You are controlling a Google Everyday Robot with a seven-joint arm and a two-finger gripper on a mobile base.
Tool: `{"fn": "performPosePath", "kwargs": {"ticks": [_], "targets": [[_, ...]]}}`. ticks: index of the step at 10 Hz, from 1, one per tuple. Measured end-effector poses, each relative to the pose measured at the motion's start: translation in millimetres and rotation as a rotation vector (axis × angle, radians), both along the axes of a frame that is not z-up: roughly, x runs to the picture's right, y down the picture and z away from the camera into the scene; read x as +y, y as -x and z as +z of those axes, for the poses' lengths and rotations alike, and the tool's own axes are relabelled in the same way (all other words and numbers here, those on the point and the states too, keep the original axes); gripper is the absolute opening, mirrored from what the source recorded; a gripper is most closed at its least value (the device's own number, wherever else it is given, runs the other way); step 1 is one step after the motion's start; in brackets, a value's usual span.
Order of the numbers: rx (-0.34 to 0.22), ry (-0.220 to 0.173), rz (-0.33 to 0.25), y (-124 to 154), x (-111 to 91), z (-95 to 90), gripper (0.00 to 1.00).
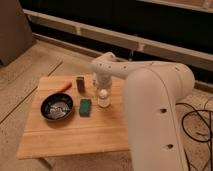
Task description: Place the ceramic cup over the eraser
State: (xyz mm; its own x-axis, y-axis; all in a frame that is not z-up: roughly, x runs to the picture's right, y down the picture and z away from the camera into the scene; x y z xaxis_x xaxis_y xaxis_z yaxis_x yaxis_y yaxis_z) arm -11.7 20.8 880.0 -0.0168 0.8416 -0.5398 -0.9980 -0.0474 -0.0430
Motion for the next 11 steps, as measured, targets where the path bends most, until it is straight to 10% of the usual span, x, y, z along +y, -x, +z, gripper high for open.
{"fn": "performPosePath", "kwargs": {"ticks": [3, 7, 11], "targets": [[-0.066, -0.104, 0.085, 8, -30, -39.1, 0.0], [-0.18, -0.314, 0.101, 29, -82, -137.0, 0.0], [-0.196, -0.345, 0.097, 35, -88, -153.3, 0.0]]}}
